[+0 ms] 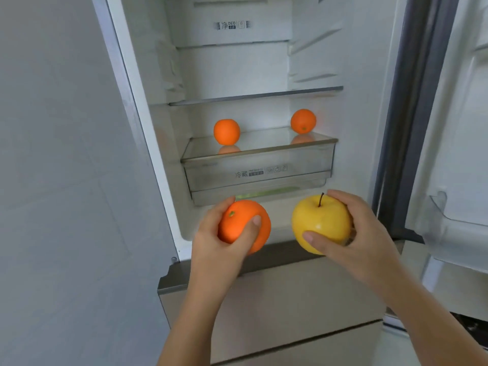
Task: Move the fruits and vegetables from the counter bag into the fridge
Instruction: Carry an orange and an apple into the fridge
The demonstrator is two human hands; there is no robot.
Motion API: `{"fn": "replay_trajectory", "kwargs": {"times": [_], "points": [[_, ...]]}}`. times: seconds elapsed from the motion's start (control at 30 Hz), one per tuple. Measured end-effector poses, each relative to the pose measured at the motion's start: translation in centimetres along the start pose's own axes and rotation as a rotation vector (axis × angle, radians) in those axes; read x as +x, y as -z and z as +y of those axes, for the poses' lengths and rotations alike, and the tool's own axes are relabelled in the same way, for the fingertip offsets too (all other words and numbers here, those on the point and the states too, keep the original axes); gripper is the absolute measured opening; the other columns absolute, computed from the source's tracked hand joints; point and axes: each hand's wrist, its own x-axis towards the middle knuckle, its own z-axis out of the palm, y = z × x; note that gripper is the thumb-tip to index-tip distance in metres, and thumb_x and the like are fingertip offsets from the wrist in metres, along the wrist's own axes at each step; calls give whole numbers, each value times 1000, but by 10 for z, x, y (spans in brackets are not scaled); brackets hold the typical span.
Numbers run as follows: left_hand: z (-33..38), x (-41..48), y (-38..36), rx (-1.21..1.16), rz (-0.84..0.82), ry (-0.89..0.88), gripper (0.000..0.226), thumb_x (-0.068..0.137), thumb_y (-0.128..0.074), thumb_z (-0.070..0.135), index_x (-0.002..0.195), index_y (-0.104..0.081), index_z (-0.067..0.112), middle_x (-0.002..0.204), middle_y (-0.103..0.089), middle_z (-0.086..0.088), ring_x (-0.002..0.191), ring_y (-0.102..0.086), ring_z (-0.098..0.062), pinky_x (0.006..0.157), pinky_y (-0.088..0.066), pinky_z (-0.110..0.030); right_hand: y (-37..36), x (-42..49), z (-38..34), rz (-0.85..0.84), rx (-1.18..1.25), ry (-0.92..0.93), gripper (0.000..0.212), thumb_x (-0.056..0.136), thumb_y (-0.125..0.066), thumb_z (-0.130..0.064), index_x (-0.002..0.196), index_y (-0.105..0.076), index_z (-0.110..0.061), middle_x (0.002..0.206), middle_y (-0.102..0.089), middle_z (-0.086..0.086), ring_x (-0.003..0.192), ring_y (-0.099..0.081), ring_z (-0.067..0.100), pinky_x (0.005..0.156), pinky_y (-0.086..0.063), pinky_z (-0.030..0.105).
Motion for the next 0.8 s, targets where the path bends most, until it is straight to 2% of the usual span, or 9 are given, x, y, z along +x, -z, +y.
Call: {"fn": "replay_trajectory", "kwargs": {"times": [0.07,0.17,0.23,0.4,0.5,0.57,0.7,0.8], "points": [[-7,33,-5,-1,-27,-1,46,60,-65,46,105,-55,43,107,-56,20,94,-53,11,77,-47,-16,-10,30,5,3,-17,10,69,63,-79,-31,118,-38,-39,110,-36,-33,97,-41,-16,74,-36,13],[-19,78,-15,-1,-53,-30,44,59,-67,45,102,-56,43,105,-58,19,89,-54,10,73,-46,-9,-24,66,16,17,-32,25,69,63,-78,-35,118,-36,-42,111,-36,-33,100,-43,-10,78,-38,18],[-26,102,-22,-4,-55,-46,44,58,-68,47,100,-56,43,105,-59,18,90,-55,8,74,-45,-11,-33,86,24,12,-32,32,68,63,-78,-36,117,-36,-42,111,-37,-32,100,-44,-7,78,-39,19],[-29,149,-41,21,-64,-108,53,59,-68,48,110,-56,37,111,-59,13,98,-56,0,82,-46,-20,-44,137,40,44,1,27,68,62,-79,-34,119,-42,-36,113,-45,-22,101,-49,3,83,-43,27],[-27,178,-54,49,-101,-157,54,53,-63,59,103,-54,42,113,-58,11,99,-55,-1,83,-46,-21,-49,171,49,64,38,49,76,59,-81,-41,125,-44,-32,123,-47,-14,106,-49,5,86,-43,29],[-25,196,-65,73,-92,-155,53,53,-64,58,103,-52,43,112,-58,9,99,-56,-6,84,-46,-22,-51,195,54,79,39,72,74,61,-80,-39,125,-44,-31,125,-47,-12,106,-48,6,87,-43,29],[-18,232,-88,142,-75,-189,58,58,-64,50,112,-55,33,104,-54,20,99,-54,-6,82,-42,-16,-50,241,63,120,22,87,72,68,-78,-26,129,-41,-26,121,-41,-13,107,-43,7,90,-36,26],[-19,256,-104,202,-100,-230,60,63,-72,48,117,-55,28,106,-53,16,99,-51,-5,83,-38,-12,-49,273,76,114,-42,137,71,67,-78,-28,128,-42,-23,118,-40,-10,105,-40,5,86,-31,22]]}}
